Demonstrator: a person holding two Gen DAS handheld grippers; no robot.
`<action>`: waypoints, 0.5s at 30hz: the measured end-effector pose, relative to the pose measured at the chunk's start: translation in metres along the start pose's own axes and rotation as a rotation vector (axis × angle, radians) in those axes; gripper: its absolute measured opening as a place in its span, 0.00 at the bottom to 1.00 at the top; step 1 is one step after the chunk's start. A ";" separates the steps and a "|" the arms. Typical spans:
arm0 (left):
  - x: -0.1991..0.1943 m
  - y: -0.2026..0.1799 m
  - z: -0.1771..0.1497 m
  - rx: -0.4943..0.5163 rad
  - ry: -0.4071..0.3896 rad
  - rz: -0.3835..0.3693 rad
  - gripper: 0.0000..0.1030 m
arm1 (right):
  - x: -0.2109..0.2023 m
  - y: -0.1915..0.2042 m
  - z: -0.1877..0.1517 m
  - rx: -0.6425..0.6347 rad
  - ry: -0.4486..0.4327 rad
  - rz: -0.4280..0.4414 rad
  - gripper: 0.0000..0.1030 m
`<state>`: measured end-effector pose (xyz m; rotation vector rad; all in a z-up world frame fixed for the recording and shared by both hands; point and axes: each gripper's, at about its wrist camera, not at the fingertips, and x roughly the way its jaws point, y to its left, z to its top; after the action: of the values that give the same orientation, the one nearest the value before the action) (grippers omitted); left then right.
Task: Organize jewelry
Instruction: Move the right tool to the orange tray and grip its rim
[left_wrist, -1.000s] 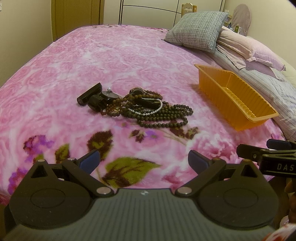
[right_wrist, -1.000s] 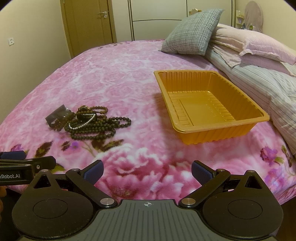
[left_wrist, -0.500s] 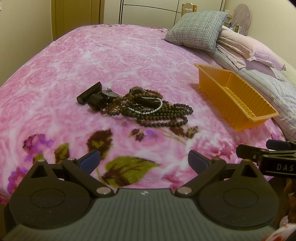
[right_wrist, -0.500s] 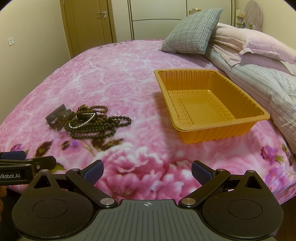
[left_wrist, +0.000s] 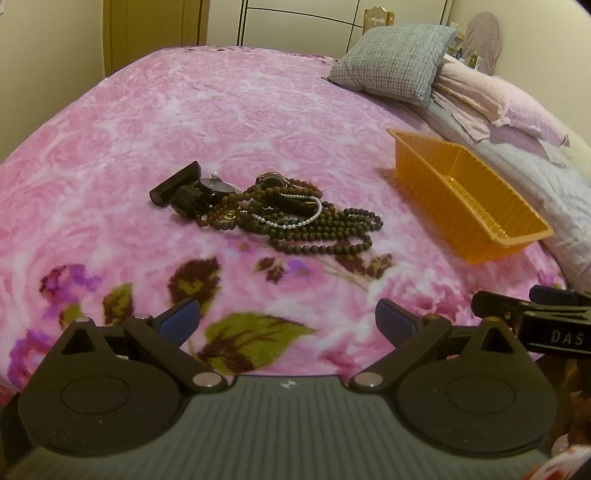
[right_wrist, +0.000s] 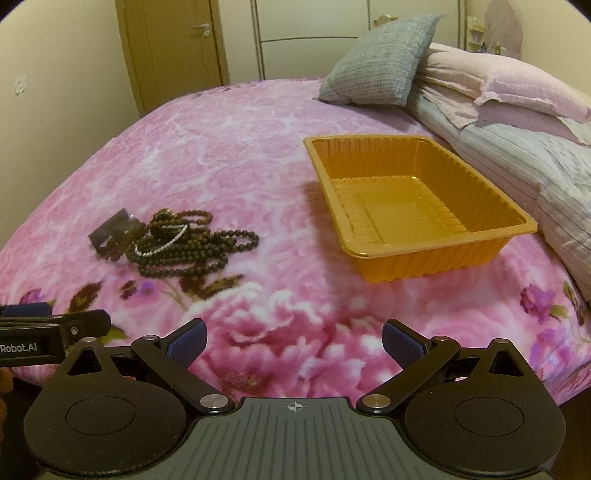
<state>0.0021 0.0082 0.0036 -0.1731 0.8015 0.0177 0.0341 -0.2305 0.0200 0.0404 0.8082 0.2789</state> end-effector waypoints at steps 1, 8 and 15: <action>0.000 0.001 0.001 -0.012 -0.002 -0.007 0.98 | -0.001 -0.003 -0.001 0.011 -0.008 -0.003 0.97; 0.007 0.014 0.013 -0.142 -0.028 -0.102 0.98 | -0.016 -0.035 0.009 0.138 -0.110 -0.039 0.97; 0.013 0.021 0.023 -0.236 -0.078 -0.148 0.97 | -0.022 -0.094 0.029 0.299 -0.219 -0.093 0.97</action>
<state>0.0261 0.0320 0.0069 -0.4526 0.7056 -0.0209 0.0621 -0.3251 0.0422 0.3081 0.6261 0.0617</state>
